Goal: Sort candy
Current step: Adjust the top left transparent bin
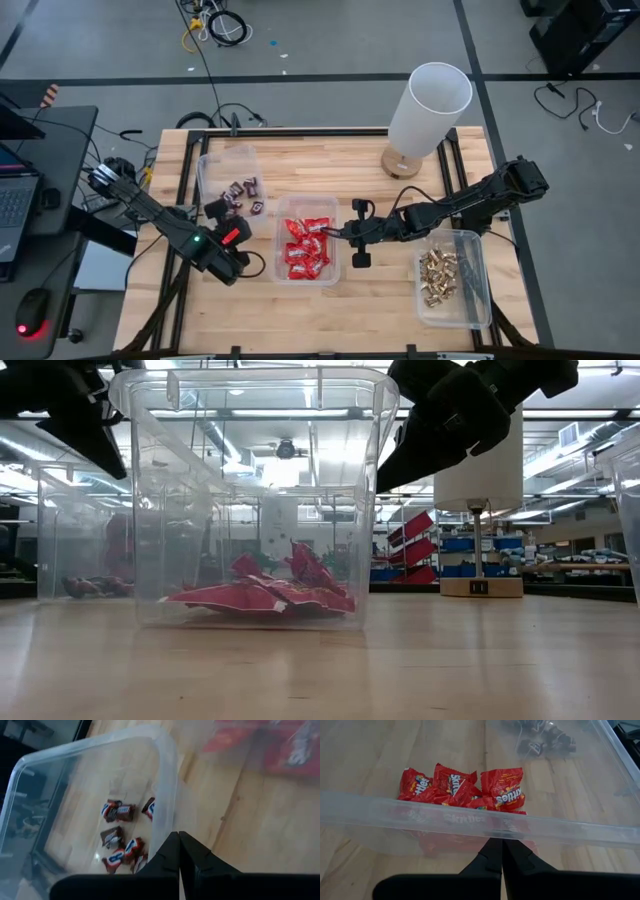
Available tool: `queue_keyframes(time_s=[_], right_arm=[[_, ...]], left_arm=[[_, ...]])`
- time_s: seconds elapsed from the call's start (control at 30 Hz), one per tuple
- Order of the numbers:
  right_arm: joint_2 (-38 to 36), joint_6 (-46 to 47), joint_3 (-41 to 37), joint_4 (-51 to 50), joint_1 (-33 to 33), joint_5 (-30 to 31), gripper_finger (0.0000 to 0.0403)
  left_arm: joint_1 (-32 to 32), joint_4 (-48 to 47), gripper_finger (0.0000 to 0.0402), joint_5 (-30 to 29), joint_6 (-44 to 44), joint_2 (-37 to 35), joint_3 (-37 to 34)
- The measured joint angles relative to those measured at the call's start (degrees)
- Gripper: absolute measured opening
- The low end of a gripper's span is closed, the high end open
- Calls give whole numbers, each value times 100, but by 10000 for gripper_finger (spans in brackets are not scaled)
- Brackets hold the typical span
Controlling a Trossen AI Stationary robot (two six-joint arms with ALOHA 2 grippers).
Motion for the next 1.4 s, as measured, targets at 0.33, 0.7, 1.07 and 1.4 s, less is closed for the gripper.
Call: queue_keyframes(time_s=[0.33,0.7,1.07,1.4], right_arm=[[0,2,0,17,0,2,0],[0,4,0,20,-5,1,0],[0,-1,-1,23,-64,2,0],[0,0,0,22,-64,2,0]], left_arm=[[2,-513,0,83,-360,0,0],[2,-1059,0,67,-827,0,0],[85,-1181,0,-284,-1100,0,0],[445,-1416,0,-290,-1100,0,0]])
